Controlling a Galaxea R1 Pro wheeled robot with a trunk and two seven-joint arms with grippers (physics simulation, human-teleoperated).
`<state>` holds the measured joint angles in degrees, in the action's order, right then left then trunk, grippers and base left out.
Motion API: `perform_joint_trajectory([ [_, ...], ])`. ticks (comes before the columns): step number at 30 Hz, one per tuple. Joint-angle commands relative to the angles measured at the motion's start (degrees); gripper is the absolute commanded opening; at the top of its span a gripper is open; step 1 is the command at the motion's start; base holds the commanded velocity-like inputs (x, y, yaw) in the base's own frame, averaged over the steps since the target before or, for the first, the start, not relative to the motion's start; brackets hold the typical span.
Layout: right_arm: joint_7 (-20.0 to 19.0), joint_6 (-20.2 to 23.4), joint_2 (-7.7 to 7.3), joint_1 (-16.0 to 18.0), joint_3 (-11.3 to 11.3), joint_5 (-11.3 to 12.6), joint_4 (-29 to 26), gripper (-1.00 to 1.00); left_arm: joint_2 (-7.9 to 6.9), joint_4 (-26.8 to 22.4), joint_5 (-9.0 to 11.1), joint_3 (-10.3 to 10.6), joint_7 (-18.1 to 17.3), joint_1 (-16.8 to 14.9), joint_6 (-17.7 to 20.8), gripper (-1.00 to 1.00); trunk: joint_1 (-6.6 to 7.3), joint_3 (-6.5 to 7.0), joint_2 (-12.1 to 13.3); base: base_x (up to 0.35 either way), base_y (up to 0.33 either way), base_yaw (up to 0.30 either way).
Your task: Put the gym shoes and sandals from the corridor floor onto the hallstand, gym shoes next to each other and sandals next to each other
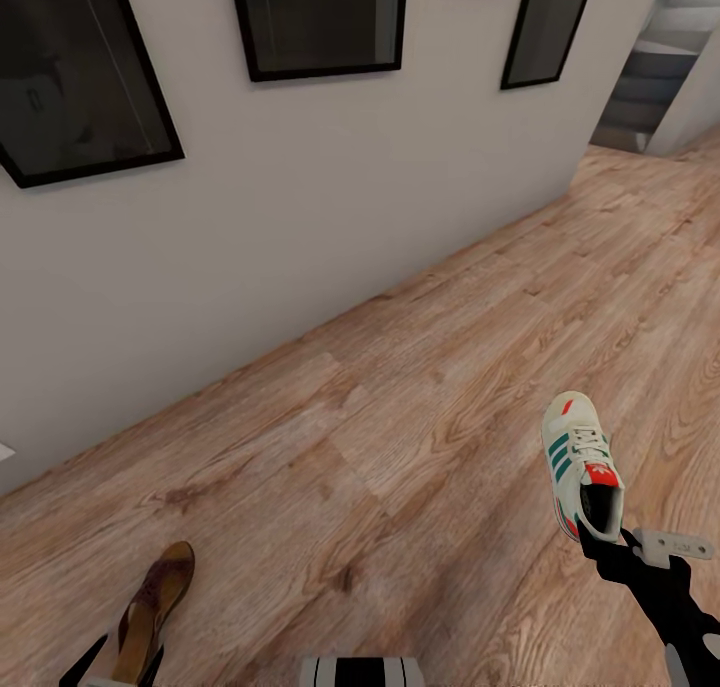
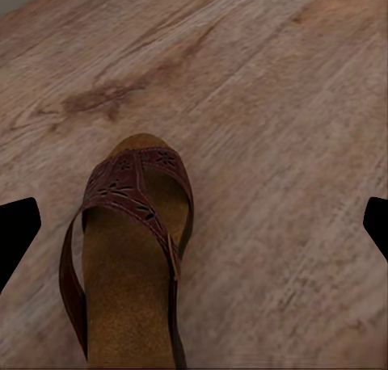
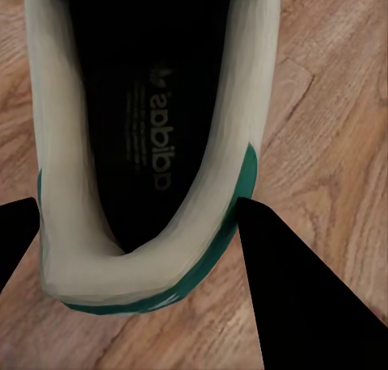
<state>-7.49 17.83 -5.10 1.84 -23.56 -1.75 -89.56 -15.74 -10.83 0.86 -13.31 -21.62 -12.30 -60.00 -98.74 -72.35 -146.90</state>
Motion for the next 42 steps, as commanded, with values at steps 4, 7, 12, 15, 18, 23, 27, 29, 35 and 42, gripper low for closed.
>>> perform_joint_trajectory([
  [4, 0.09, -0.01, 0.0, 0.0, 0.0, 0.08, 0.0, -1.0, 0.02, 0.01, 0.01, -0.03, 0.0, 0.0, 0.0, 1.0, 0.0, -0.36, 0.0, 0.0, 0.0, 0.0],
  [7, 0.09, 0.0, 0.0, 0.0, 0.0, 0.08, 0.0, -1.0, 0.02, 0.01, 0.02, -0.04, 0.0, 0.0, 0.0, 1.0, 0.0, -0.63, 0.0, 0.0, 0.0, 0.0],
  [12, 0.1, 0.0, -0.03, 0.0, -0.04, 0.1, 0.23, -1.0, 0.05, 0.02, 0.02, -0.05, 0.03, 0.0, 0.0, 1.0, 0.0, -1.08, 0.0, 0.0, 0.0, 0.0],
  [15, 0.1, -0.03, -0.05, 0.02, -0.11, 0.09, 0.77, -1.0, 0.1, 0.02, 0.04, -0.06, 0.05, 0.0, 0.0, 1.0, 0.0, -1.35, 0.0, 0.0, 0.0, 0.0],
  [18, 0.1, -0.05, -0.06, 0.04, -0.19, 0.09, 1.3, -1.0, 0.2, 0.02, 0.06, 0.02, 0.06, 0.0, 0.0, 1.0, 0.0, -1.62, 0.0, 0.0, 0.0, 0.0],
  [23, 0.1, -0.07, -0.08, 0.07, -0.29, 0.1, 1.88, -1.0, 0.32, -0.05, 0.09, 0.21, 0.08, 0.0, 0.0, 1.0, 0.0, -2.06, 0.0, 0.0, 0.0, 0.0],
  [27, 0.1, -0.07, -0.08, 0.08, -0.27, 0.09, 2.08, -1.0, 0.15, -0.19, 0.12, 0.2, 0.08, -0.25, 0.0, 1.0, 0.0, -2.41, 0.0, 0.0, 0.0, 0.0],
  [29, 0.1, -0.07, -0.09, 0.08, -0.24, 0.09, 2.15, -1.0, -0.06, -0.29, 0.26, 0.14, -0.05, -0.53, 0.0, 1.0, 0.0, -2.53, 0.0, 0.0, 0.0, 0.0],
  [35, 0.1, -0.25, -0.09, 0.09, -0.2, 0.1, 2.23, -1.0, -1.13, -0.54, 2.64, 0.05, -2.92, -1.59, 1.81, 1.0, 0.0, -2.73, 0.0, 0.0, 0.0, 0.0],
  [42, 0.06, -1.4, -0.04, 0.09, -0.12, 0.15, 2.27, -1.0, -2.9, -0.78, 13.74, -0.46, -16.05, -2.87, 6.25, 1.0, 0.0, -2.81, 0.0, 0.0, 0.0, 0.0],
])
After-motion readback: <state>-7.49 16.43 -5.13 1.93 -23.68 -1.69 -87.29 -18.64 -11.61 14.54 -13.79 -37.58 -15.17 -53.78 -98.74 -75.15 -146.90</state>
